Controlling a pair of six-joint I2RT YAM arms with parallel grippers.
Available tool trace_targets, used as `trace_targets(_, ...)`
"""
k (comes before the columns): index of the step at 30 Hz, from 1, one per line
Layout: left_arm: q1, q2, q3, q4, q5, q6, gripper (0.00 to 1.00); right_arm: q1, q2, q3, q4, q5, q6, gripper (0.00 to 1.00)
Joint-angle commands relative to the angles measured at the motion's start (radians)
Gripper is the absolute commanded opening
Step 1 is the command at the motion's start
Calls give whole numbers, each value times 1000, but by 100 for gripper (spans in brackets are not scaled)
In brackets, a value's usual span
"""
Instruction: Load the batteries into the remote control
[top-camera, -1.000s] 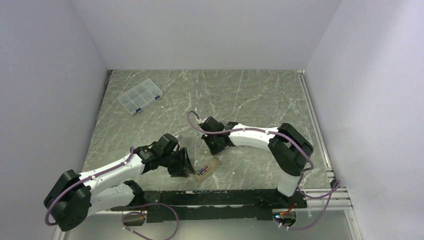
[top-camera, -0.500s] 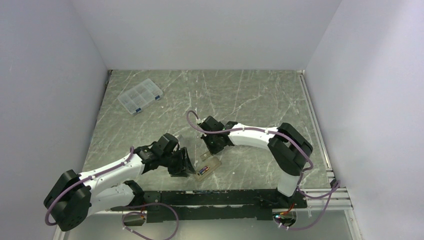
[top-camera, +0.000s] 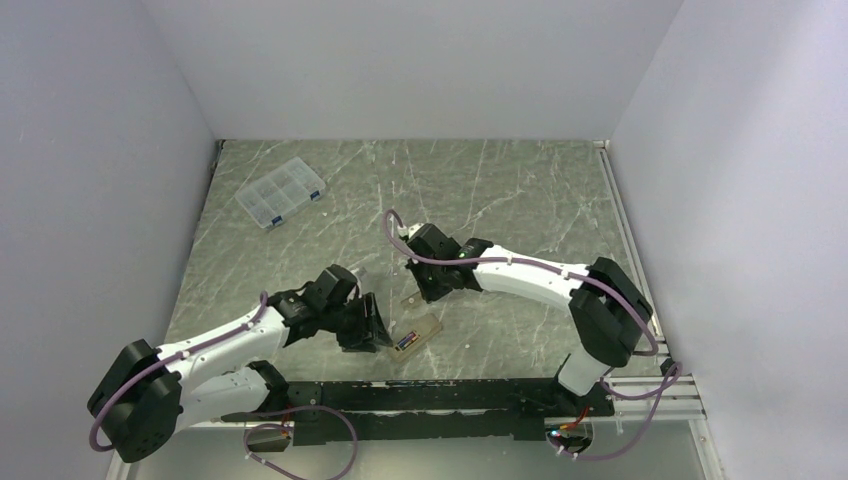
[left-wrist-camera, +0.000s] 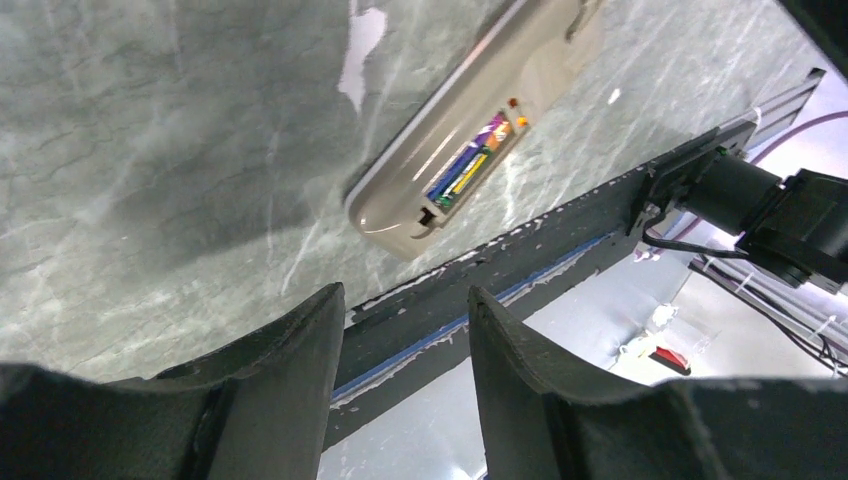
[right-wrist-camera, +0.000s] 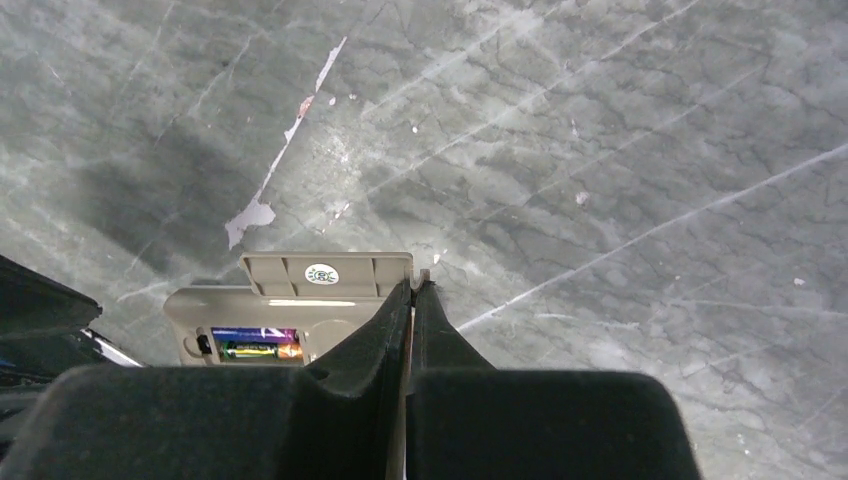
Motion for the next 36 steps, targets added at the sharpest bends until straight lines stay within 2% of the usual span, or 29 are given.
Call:
trace_targets(1, -4, -20, 86, 19, 23, 72, 55, 0, -43, 40, -73, -11, -18, 0)
trace_targets(7, -5, -6, 258, -140, -45, 220, 61, 1, -79, 66, -163, -84, -45, 0)
trace_targets(13, -5, 31, 347, -177, -66, 252, 60, 1, -95, 101, -220, -170, -24, 0)
trace_targets(23, -6, 41, 377, -173, -40, 254, 57, 1, -128, 120, -226, -259, -6, 0)
trace_targets(36, -3, 68, 367, -100, 82, 223, 51, 1, -166, 132, -203, -307, 7, 0)
